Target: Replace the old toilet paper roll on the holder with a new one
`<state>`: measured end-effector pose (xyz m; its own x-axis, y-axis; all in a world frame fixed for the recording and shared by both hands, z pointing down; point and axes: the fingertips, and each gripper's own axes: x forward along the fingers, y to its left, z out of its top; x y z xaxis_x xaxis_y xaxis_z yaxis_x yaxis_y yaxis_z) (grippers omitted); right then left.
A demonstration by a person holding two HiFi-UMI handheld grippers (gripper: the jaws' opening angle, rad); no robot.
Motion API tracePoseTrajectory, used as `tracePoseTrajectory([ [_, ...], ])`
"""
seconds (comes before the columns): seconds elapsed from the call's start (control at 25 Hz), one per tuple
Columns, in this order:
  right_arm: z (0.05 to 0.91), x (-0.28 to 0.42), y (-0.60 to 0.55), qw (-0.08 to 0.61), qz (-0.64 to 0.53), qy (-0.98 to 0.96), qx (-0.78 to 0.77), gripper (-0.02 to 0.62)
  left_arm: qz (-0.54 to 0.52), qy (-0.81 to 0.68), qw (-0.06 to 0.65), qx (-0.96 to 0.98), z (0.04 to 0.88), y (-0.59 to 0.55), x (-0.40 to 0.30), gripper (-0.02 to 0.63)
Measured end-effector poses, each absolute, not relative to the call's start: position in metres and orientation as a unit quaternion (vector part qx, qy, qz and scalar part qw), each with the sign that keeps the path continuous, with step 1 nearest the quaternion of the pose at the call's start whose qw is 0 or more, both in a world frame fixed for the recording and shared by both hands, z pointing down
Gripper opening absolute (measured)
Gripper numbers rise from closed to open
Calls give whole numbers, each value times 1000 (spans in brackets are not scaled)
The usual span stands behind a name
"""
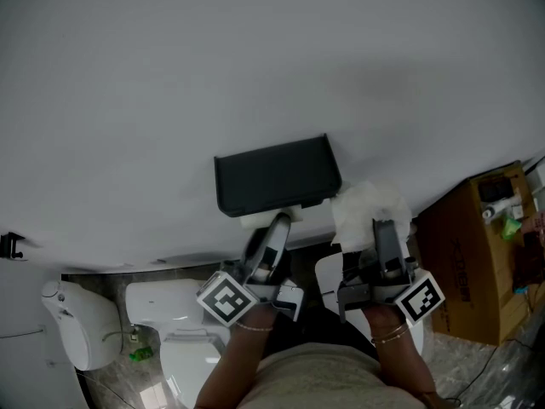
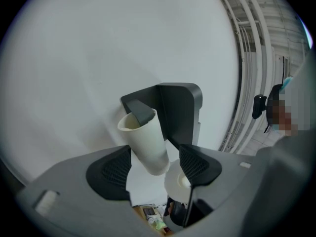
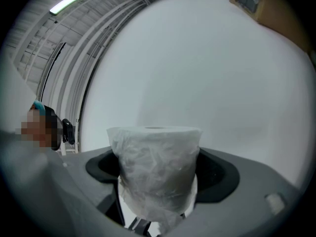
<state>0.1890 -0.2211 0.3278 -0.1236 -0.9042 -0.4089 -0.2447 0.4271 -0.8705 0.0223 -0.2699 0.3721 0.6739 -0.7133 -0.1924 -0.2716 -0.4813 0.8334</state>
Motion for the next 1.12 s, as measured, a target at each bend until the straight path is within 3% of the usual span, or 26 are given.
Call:
tracePoseTrajectory([
  [0.48,334,195,-227,504,-327,670,-435,434,-264,-292,421,817,378,-279,31,287],
  [0.68,335,197,-226,505,-326,668,-438,434,-250,-298,409,826,379,-279,31,231],
  [1.12,335,202,-221,504,-325,666,-444,434,-250,-275,417,829,378,-275,43,212],
])
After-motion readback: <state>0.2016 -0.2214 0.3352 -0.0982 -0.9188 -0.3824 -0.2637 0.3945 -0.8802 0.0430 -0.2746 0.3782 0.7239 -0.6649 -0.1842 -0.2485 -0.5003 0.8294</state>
